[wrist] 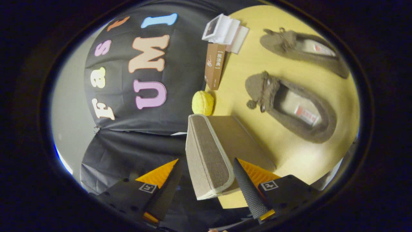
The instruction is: Open the storage box then place both shoes into the box .Put the left shoe in first, then the right shoe, with the right side of both shoes facing outward in a uniform manner.
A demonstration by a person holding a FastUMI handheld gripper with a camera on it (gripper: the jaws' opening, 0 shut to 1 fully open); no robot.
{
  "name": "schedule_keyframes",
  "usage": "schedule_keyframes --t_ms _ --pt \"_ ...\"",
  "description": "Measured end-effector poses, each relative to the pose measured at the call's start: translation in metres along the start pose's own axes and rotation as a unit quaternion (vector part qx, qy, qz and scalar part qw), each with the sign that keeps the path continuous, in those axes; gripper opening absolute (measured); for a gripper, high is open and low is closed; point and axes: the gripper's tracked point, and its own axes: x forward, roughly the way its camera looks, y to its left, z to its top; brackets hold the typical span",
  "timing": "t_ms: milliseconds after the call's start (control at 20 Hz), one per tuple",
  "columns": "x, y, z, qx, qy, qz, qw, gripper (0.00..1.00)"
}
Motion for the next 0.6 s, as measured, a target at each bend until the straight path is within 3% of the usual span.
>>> schedule_keyframes --t_ms 250,450,600 --pt "0.01 -0.019 -0.009 0.057 0.016 0.004 0.998 1.0" --pt "0.008 -0.01 -0.009 0.144 0.039 0.049 0.988 1.0" --pt "-0.001 -0.004 0.003 0.166 0.026 0.075 0.983 0.99"
